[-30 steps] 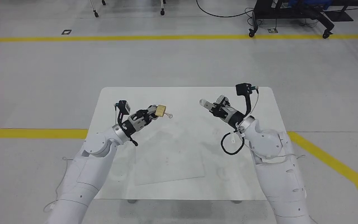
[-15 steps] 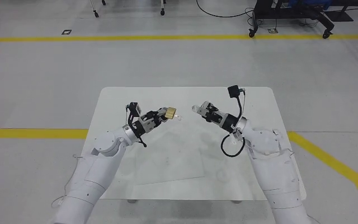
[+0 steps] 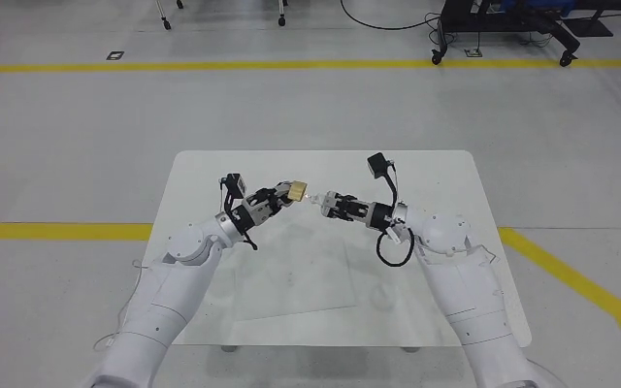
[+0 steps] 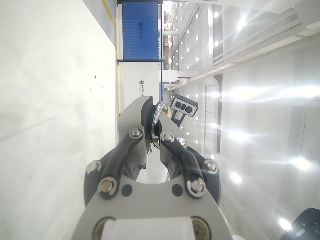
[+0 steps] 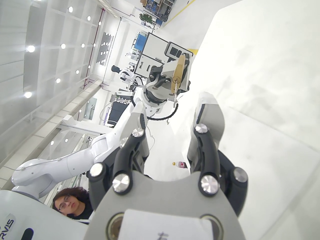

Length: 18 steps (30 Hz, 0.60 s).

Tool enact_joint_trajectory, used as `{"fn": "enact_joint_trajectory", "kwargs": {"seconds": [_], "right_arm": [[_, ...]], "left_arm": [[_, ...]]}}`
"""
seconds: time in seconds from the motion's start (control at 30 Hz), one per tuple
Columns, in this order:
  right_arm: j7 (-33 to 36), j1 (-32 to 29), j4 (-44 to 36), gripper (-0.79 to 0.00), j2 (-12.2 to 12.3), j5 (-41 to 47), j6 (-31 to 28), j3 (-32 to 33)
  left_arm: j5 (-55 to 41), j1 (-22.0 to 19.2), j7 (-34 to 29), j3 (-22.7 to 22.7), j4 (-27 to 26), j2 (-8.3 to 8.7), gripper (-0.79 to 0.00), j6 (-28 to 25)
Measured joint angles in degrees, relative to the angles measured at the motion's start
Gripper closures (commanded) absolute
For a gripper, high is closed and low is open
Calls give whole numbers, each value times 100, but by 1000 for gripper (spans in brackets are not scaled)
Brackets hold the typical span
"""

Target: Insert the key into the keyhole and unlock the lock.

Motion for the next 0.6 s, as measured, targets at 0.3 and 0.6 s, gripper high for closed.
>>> {"fn": "enact_joint_trajectory", "kwargs": {"seconds": [0.3, 0.6], "right_arm": [[-81, 106, 113, -332, 10, -9, 291, -167], [-100, 105, 92, -314, 36, 95, 335, -229]], "left_arm": [[49, 37, -9, -37, -21, -2, 0, -98], [139, 68, -9, -13, -46, -16, 0, -145]]}}
